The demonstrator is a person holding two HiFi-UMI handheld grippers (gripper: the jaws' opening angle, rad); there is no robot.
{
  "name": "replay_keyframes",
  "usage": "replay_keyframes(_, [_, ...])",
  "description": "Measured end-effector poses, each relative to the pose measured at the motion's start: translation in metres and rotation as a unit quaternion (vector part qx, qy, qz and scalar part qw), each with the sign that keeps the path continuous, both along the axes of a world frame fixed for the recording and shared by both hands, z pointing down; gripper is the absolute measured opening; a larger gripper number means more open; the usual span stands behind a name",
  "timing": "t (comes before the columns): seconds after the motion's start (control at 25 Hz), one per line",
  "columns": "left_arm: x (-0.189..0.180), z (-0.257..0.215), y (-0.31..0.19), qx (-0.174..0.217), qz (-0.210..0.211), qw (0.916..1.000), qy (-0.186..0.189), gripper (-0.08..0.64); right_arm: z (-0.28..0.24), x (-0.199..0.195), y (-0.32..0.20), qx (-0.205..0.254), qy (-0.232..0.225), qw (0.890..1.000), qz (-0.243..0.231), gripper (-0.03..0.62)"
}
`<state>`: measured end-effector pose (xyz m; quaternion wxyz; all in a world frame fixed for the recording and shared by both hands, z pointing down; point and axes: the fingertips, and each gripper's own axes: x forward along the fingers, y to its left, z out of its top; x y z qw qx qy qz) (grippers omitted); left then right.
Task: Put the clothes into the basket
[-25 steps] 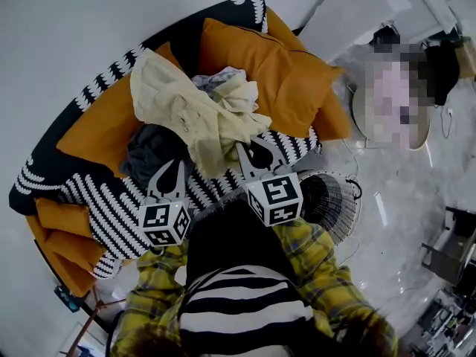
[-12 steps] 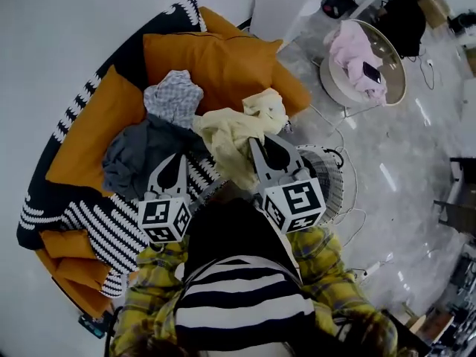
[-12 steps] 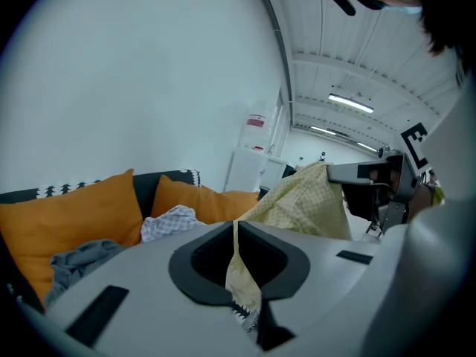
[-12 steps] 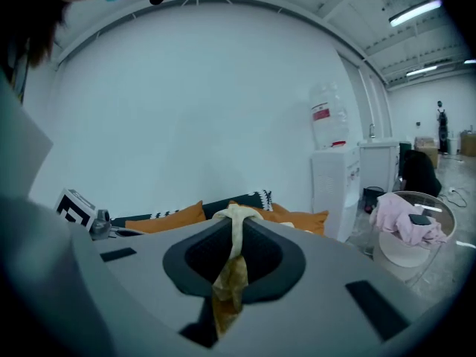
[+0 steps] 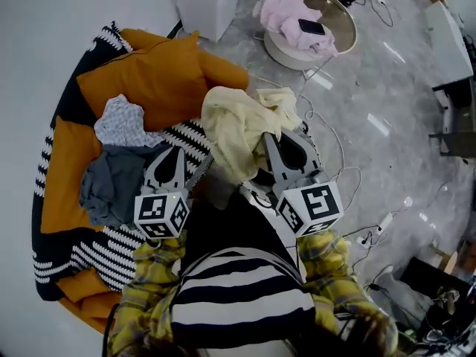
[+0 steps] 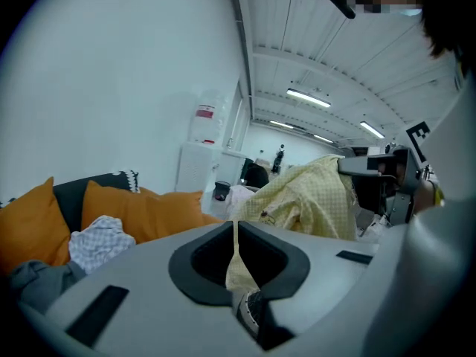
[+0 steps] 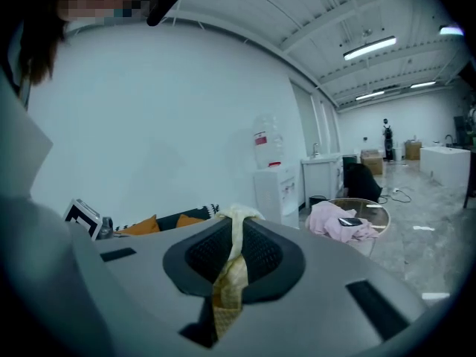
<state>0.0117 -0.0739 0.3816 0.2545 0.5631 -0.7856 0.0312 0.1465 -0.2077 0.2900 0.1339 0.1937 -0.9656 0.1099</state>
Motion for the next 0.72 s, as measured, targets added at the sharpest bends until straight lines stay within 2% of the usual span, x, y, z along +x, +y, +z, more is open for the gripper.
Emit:
replay_keyframes(0.36, [0.067,0.007,-0.075,-0.013,0.113,0.9935,0.004,0.031,0.014,0.104,-0.042,-0.014,0.021,0.993,0.116,0.048])
replay_keyframes(0.52, [0.092,0.022,-0.090,-0.030,0.149,0.9883,0.009,0.032,0.045,0.139,-0.049,-0.030,0.048,0.987,0.153,0.048])
replay_keyframes(0.72, [0.107,0.048,-0.101,-0.052,0.176,0.9830,0.014,0.031,0.102,0.161,-0.052,-0.057,0.086,0.978,0.178,0.048])
